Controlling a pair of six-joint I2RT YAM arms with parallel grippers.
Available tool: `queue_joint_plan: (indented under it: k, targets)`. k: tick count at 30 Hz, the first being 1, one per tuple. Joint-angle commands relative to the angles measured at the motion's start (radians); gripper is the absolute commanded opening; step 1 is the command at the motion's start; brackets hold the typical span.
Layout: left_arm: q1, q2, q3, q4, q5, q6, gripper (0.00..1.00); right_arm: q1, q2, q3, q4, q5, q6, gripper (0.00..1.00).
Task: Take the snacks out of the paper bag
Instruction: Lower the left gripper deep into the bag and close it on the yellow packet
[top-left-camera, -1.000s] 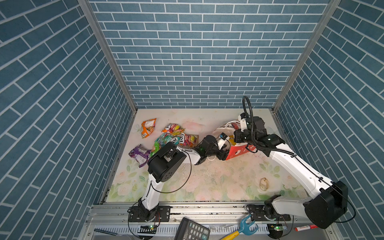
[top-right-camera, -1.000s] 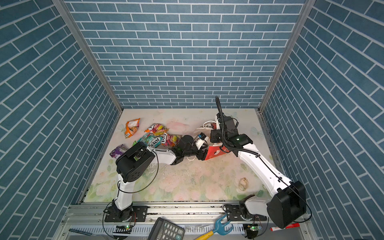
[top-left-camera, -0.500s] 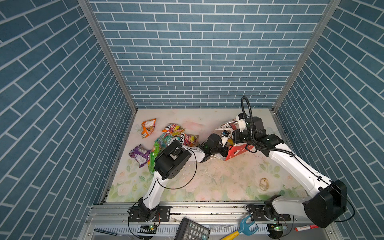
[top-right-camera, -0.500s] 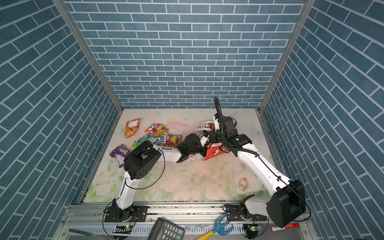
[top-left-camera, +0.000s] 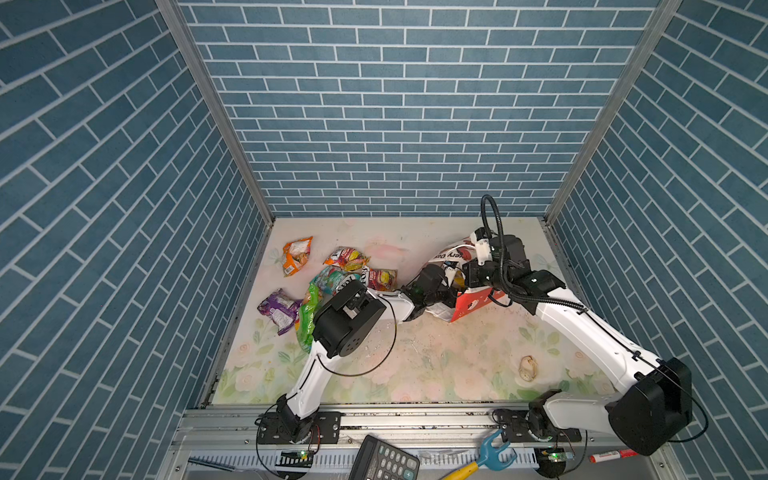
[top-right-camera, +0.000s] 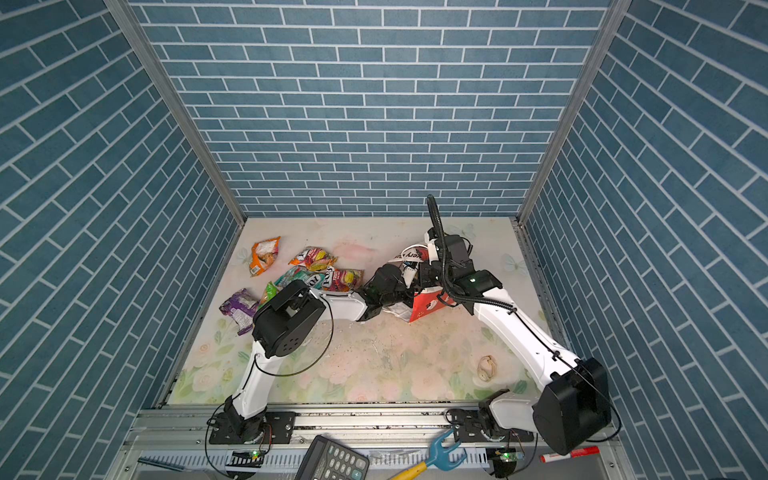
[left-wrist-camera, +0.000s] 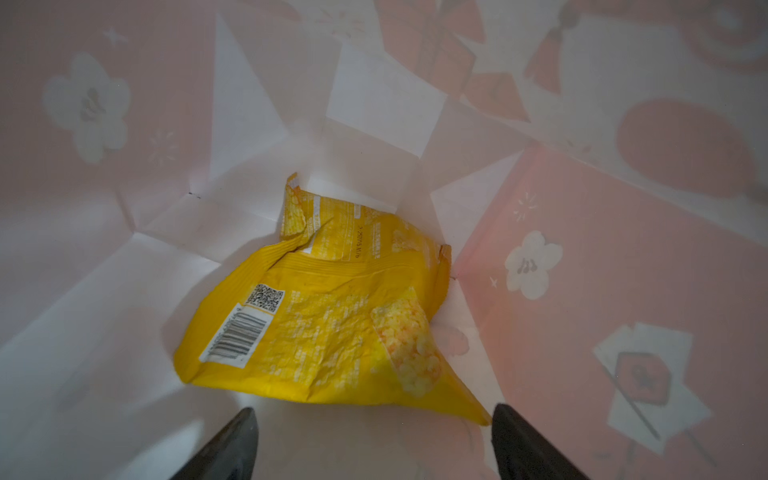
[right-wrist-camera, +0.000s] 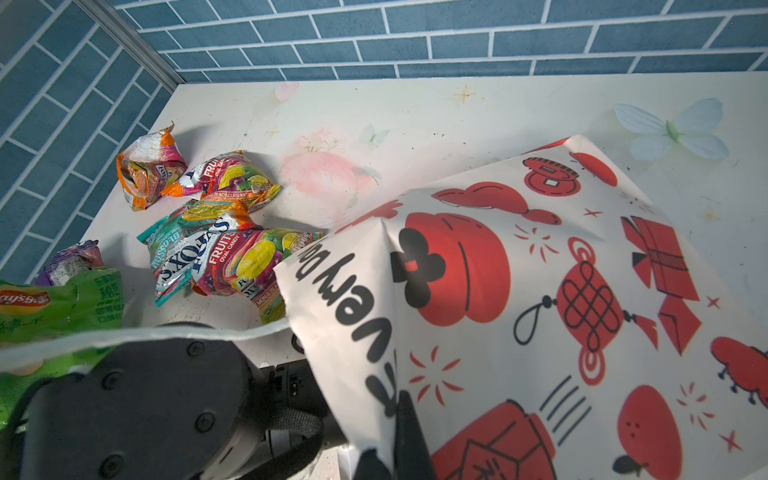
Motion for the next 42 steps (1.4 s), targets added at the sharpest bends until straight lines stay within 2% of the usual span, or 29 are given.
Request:
queue_joint_plan:
  k: [1,14,24,28,34,42]
  targets:
    - [-0.004,0.028,0.035,-0.056,-0.042,-0.020,0.89,0.000,0.002,-0.009,0.011,-0.020,0.012,0.00]
    - [0.015,0.005,0.041,-0.031,0.062,-0.104,0.87,0.000,-0.004,-0.026,-0.002,-0.020,-0.013,0.00]
    - [0.028,0.008,0.011,0.045,0.062,-0.189,0.85,0.000,0.005,-0.045,0.006,-0.089,-0.045,0.00]
    - [0.029,0.027,0.020,0.054,0.021,-0.244,0.85,0.000,0.015,-0.032,-0.008,-0.091,-0.073,0.00]
    - [0.028,0.069,0.075,-0.027,-0.081,-0.313,0.86,0.000,0.044,-0.010,-0.002,-0.125,-0.080,0.00]
    - [0.019,0.137,0.148,-0.006,-0.110,-0.390,0.90,0.000,0.050,-0.022,0.032,-0.172,-0.083,0.00]
